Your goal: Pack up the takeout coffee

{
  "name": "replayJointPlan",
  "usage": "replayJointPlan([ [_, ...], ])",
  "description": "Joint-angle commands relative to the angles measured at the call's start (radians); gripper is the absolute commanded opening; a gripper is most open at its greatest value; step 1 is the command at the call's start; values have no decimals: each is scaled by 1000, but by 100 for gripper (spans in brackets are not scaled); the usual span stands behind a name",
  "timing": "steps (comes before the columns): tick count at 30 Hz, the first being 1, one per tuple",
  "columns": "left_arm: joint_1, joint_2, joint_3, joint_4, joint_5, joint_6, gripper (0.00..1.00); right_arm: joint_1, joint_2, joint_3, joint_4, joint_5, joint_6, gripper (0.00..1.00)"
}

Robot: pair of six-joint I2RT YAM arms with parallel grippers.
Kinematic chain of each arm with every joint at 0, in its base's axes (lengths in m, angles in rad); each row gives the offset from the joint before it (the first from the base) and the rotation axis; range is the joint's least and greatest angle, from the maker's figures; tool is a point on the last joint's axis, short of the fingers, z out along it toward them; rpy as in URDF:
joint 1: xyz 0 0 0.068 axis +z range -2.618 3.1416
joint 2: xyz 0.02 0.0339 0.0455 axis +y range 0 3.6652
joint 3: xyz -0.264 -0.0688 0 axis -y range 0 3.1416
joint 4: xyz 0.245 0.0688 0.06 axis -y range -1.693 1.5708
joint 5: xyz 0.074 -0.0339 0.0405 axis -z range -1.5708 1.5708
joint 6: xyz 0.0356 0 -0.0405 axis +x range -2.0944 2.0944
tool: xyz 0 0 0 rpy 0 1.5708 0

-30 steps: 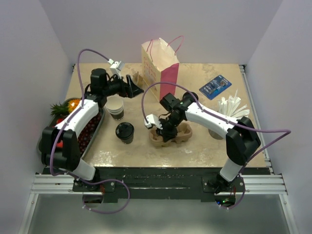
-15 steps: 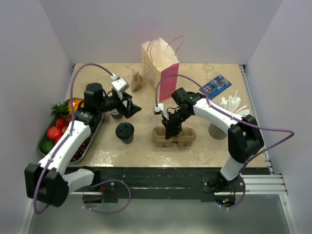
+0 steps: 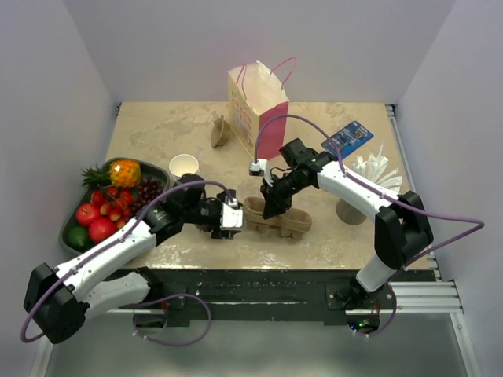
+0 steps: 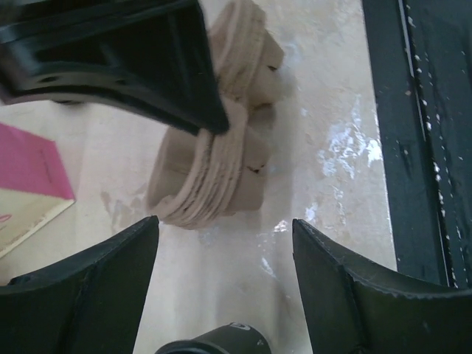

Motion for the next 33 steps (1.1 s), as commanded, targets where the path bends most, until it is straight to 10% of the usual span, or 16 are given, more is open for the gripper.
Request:
replayJointPlan([
  [1,-84,46,-31,78,-44,117,75,-7,-61,-22,49,-22,54,0],
  [33,-162,90,-79,263,-60,29,72,-25,-47,-11,74,-24,113,0],
])
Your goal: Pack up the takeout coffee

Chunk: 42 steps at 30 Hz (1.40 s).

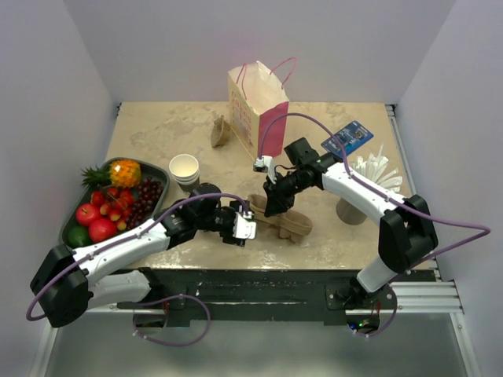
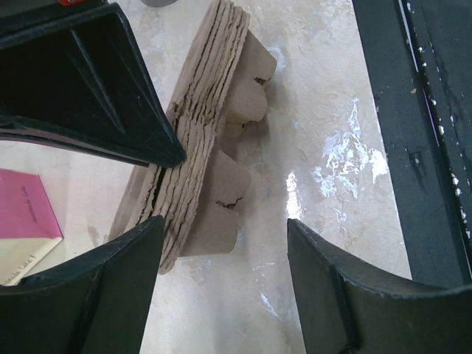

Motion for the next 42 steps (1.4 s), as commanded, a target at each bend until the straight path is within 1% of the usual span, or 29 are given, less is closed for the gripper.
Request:
replayJointPlan([
  [1,-6,-27,-2,72,44,-6,72,0,-6,28,30,-33,20,0],
  [6,-6,-7,-5,85,42,-12,72,1,-4,33,31,-37,23,0],
  [13,-6,30,-13,103,5,-15,73,1,-6,38,25,-62,25,0],
  [14,-6,33,-14,137,1,-18,73,0,-6,38,25,-66,25,0],
  [19,-6,51,-40,169,-35,-21,74,0,-6,41,24,-71,23,0],
  [23,-7,65,-57,157,-27,-4,73,-8,-1,64,28,-73,29,0],
  [31,-6,93,-119,192,7,-50,72,-36,34,147,34,-80,43,0],
  [42,-6,108,-142,226,10,-69,71,-52,23,168,91,-86,116,0],
])
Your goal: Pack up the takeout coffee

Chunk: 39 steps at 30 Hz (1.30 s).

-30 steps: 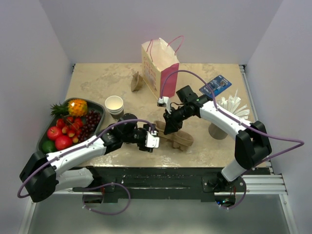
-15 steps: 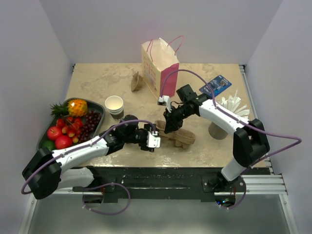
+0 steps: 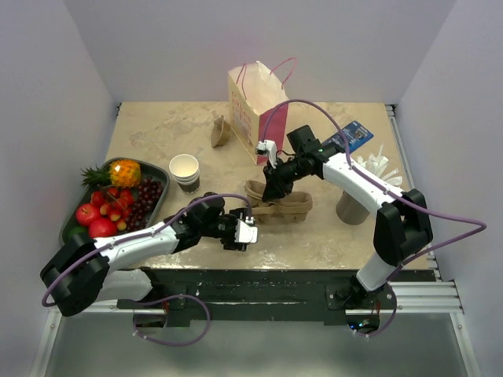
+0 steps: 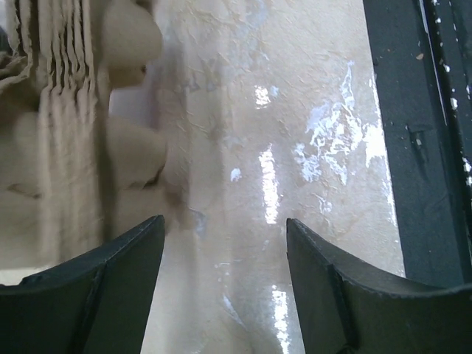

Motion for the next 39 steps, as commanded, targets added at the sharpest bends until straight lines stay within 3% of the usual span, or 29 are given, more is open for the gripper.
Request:
replayJointPlan([
  [1,-5,11,-12,42,30,-22,71,-6,-38,70,60,-72,64,0],
  [5,-5,5,-3,39,28,-37,71,-15,-79,45,118,-37,109,0],
  [11,-5,-66,70,-124,58,-24,73,-15,-98,-19,183,53,145,0],
  [17,-5,-120,90,-84,55,-14,80,-15,-70,-17,167,77,111,0],
  [18,-6,-112,116,-98,44,-19,80,-17,-65,-14,128,75,91,4],
  [19,-5,-95,127,-101,30,-25,80,-15,-62,-3,109,74,65,17],
  [22,-1,-84,129,-84,-48,-48,83,-15,-44,14,48,78,-42,27],
  [28,8,-49,152,-113,-93,-42,85,-18,66,101,-121,46,-165,34],
  [39,37,-43,143,-124,-143,-74,85,-18,125,115,-207,21,-239,41],
])
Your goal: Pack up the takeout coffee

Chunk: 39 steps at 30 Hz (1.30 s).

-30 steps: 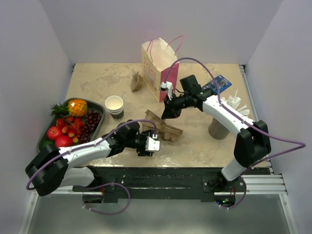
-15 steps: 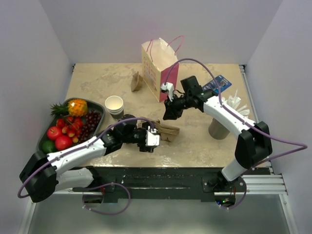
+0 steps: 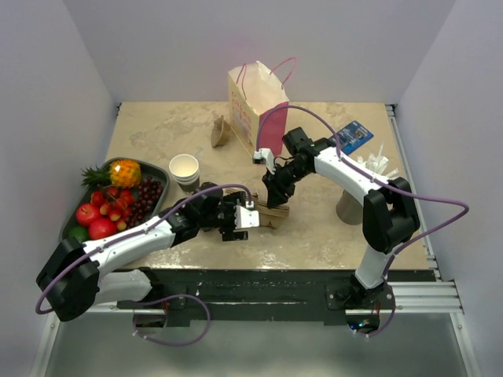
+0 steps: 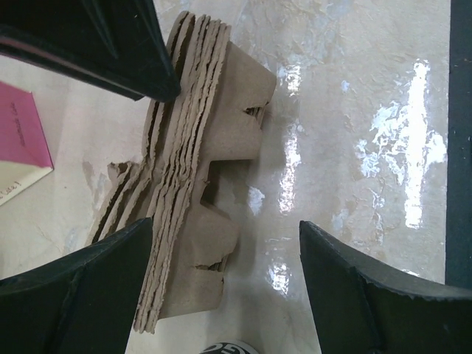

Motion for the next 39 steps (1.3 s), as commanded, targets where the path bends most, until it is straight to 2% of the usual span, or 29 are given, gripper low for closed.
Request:
replayJointPlan([
  [1,9,-5,30,21,-16,-27,85,-5,5,47,-54,-38,-55,41],
  [11,22,38,17,33,-64,-27,85,-5,46,67,-43,-12,-26,35],
  [18,26,63,13,32,-67,-30,85,-5,51,67,-20,9,2,26],
  [26,29,64,8,15,-30,-16,76,-13,55,65,17,75,46,24],
  [28,29,66,7,15,-19,-16,73,-13,55,65,20,86,48,22],
  [33,29,69,5,15,8,-22,69,-13,45,67,41,149,56,10],
  [39,29,69,8,24,22,-10,68,-19,43,102,51,183,56,8],
])
